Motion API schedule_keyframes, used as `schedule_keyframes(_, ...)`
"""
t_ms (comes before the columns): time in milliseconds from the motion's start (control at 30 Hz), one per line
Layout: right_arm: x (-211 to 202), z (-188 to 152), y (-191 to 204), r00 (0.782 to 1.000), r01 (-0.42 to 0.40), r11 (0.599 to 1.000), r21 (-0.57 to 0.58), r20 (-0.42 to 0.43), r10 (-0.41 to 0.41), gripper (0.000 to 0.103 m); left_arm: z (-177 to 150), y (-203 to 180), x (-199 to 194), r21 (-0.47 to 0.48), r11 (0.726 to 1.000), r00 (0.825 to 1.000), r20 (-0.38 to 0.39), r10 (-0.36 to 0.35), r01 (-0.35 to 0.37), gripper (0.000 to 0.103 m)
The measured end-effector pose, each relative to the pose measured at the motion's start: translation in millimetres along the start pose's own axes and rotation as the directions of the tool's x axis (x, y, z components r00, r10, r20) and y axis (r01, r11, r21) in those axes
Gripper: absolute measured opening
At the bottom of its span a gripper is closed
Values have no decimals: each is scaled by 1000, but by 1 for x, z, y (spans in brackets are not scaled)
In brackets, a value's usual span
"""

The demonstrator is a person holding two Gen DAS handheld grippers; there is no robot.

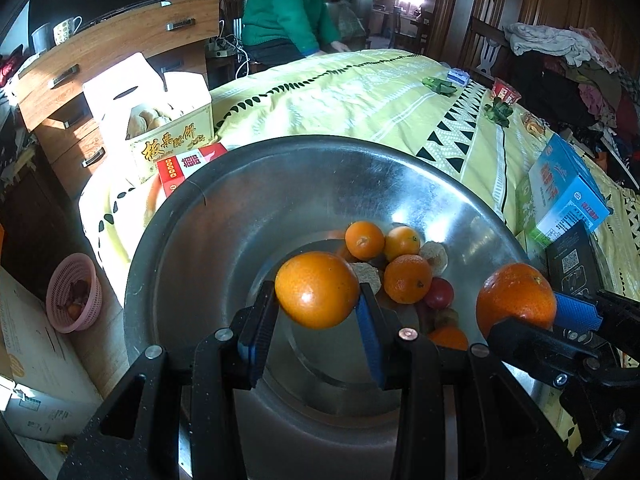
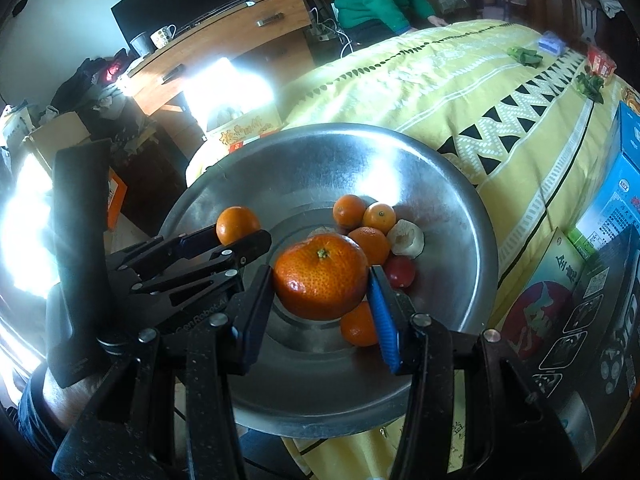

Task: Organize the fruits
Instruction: 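Open the left gripper to drop its orange, then open the right gripper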

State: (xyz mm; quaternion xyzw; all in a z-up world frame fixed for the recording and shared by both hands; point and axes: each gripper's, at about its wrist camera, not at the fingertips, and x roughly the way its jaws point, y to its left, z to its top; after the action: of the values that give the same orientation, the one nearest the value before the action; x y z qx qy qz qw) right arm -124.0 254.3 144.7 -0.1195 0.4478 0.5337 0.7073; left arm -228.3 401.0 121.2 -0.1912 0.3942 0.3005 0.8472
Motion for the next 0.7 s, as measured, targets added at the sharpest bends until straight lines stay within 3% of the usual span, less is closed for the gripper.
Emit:
schedule_keyframes(167, 6, -2, -2, 1000, -1, 1000, 6, -21, 1, 49, 0, 0, -1, -2, 1000, 1000, -3, 2, -2, 43)
schedule_keyframes(300, 9, -4, -3, 999, -8, 1000, 11, -34, 8, 49, 0, 1, -3, -14, 1000, 1000, 3, 10, -10, 54)
schedule_keyframes(433, 10, -7, -5, 999, -7, 1000, 22, -44, 8, 51, 0, 1, -4, -17, 1000, 1000, 4, 17, -17, 55)
schedule_keyframes(467, 9, -6, -6, 999, -11, 1000, 28, -40, 12, 52, -1, 1, -4, -16, 1000, 1000, 3, 19, -19, 57)
schedule_keyframes(533, 3, -6, -6, 1000, -18, 999, 36, -23, 18, 63, -2, 0, -4, -16, 999, 1000, 6, 30, -30, 63)
schedule_keyframes(700, -19, -2, 1, 999, 5, 1000, 7, 42, -5, 68, -1, 3, -11, -41, 998, 998, 15, 54, -53, 68)
